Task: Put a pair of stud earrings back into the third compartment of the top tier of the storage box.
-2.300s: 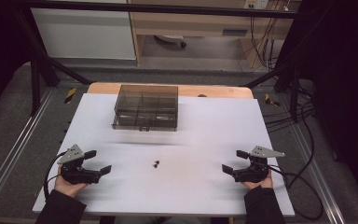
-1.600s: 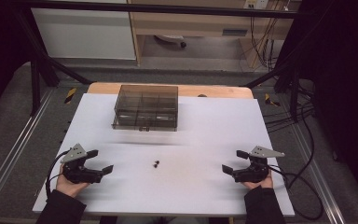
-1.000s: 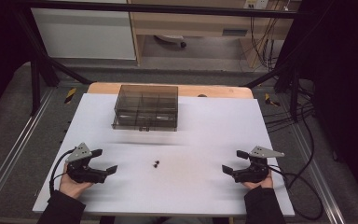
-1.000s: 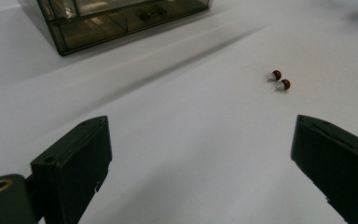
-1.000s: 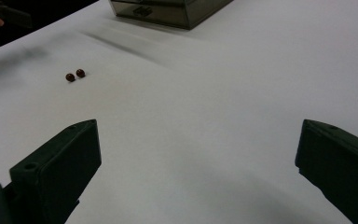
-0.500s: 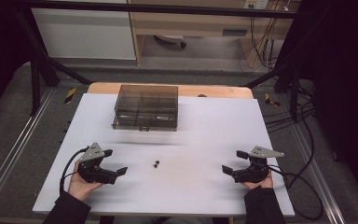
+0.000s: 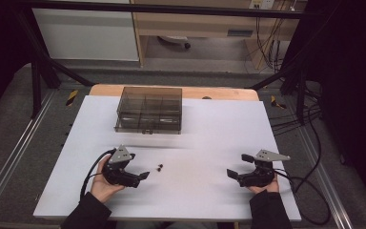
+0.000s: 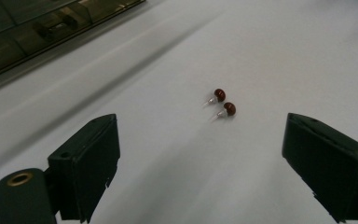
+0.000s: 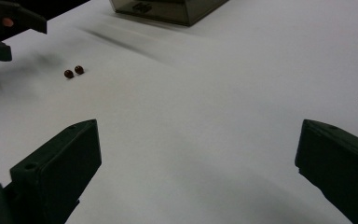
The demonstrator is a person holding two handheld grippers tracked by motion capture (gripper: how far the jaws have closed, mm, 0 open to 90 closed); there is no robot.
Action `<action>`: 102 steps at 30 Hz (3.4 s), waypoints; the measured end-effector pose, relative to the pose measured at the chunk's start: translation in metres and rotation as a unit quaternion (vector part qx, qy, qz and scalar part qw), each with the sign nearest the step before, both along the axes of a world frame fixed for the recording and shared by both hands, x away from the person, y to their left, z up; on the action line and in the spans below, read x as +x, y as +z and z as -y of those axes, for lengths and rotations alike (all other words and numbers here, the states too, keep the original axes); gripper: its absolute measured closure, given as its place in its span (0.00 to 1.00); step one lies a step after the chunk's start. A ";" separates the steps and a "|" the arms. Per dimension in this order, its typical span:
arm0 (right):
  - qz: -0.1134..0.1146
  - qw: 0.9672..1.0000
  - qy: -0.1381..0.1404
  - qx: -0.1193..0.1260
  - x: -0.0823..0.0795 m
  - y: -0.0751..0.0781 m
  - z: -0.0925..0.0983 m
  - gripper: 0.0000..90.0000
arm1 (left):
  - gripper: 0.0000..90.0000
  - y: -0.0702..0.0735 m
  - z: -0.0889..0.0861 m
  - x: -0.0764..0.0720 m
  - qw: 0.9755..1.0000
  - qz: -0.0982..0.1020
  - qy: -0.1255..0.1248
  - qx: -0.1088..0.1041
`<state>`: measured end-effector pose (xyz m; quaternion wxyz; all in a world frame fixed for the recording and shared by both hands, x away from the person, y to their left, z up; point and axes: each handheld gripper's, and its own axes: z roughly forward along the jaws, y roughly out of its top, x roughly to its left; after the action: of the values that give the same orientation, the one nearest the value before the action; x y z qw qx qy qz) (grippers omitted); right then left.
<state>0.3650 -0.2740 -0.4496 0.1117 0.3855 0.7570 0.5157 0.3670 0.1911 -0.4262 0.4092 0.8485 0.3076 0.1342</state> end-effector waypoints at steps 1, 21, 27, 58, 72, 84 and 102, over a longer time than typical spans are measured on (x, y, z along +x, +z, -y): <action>0.000 1.000 0.000 0.000 0.000 0.000 0.000 0.01 | 0.15 -0.001 0.006 0.002 1.000 -0.006 -0.003 0.004; 0.001 1.000 0.001 -0.001 0.000 0.000 0.000 0.01 | 0.48 -0.013 0.041 0.013 0.999 -0.041 -0.011 0.029; 0.001 1.000 0.001 -0.001 0.000 0.000 0.000 0.01 | 0.59 -0.016 0.045 0.015 0.998 -0.043 -0.014 0.032; 0.001 1.000 0.003 0.000 0.000 0.000 0.000 0.01 | 0.82 -0.022 0.051 0.017 0.998 -0.057 -0.017 0.034; 0.001 1.000 0.004 0.002 0.000 0.000 0.000 0.02 | 0.87 -0.022 0.051 0.016 0.998 -0.052 -0.009 0.036; 0.001 1.000 0.005 0.002 0.000 0.000 0.000 0.02 | 0.88 -0.020 0.050 0.014 0.998 -0.048 -0.011 0.036; 0.001 1.000 0.005 0.002 0.000 0.000 0.000 0.02 | 0.88 -0.011 0.044 0.010 0.999 -0.045 -0.009 0.024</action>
<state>0.3655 -0.2737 -0.4497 0.1093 0.3813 0.7578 0.5180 0.3768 0.1467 -0.4368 0.3759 0.8658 0.3148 0.1000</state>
